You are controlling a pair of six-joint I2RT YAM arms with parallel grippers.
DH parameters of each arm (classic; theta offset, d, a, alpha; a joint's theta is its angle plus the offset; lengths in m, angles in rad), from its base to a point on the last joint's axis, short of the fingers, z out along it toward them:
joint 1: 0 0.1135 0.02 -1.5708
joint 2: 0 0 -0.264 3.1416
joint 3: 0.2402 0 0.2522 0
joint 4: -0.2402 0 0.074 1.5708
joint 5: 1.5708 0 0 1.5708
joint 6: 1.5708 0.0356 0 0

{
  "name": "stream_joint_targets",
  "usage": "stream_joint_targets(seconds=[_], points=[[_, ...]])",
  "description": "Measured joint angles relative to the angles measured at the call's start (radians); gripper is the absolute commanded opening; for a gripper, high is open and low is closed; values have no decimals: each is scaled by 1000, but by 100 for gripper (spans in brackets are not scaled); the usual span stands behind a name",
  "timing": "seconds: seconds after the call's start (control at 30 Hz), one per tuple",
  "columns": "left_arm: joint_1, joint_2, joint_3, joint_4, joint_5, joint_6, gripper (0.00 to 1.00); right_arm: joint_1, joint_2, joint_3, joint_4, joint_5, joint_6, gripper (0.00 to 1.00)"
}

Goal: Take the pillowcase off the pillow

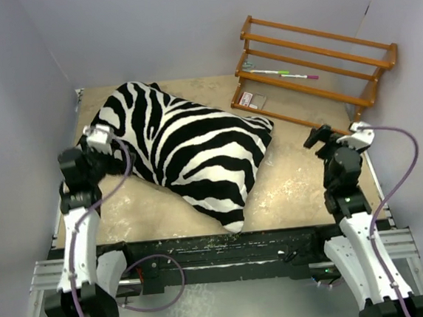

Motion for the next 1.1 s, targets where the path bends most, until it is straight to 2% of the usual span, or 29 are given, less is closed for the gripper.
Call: stream_joint_targets(seconds=[0.13, 0.27, 0.4, 0.5, 0.6, 0.67, 0.87, 1.0, 1.1], points=[[0, 219, 335, -217, 66, 111, 99, -3, 81, 177, -68, -61, 178, 100], [-2, 325, 477, -415, 172, 264, 99, -5, 130, 191, -58, -234, 241, 100], [-89, 359, 505, -573, 198, 386, 99, 44, 217, 130, -37, -369, 298, 100], [-246, 377, 510, -630, 164, 445, 99, 195, 260, 64, -50, -366, 336, 100], [-382, 389, 509, -643, 117, 486, 99, 294, 273, 32, -60, -369, 369, 100], [-435, 399, 509, -637, 86, 510, 99, 338, 293, 25, -54, -365, 388, 100], [-472, 509, 562, -653, 7, 584, 99, 510, 335, 67, -104, -271, 398, 100], [-472, 516, 549, -622, -28, 663, 100, 575, 370, 138, -109, -238, 420, 100], [-472, 514, 526, -581, -38, 711, 94, 616, 405, 149, -93, -220, 444, 100]])
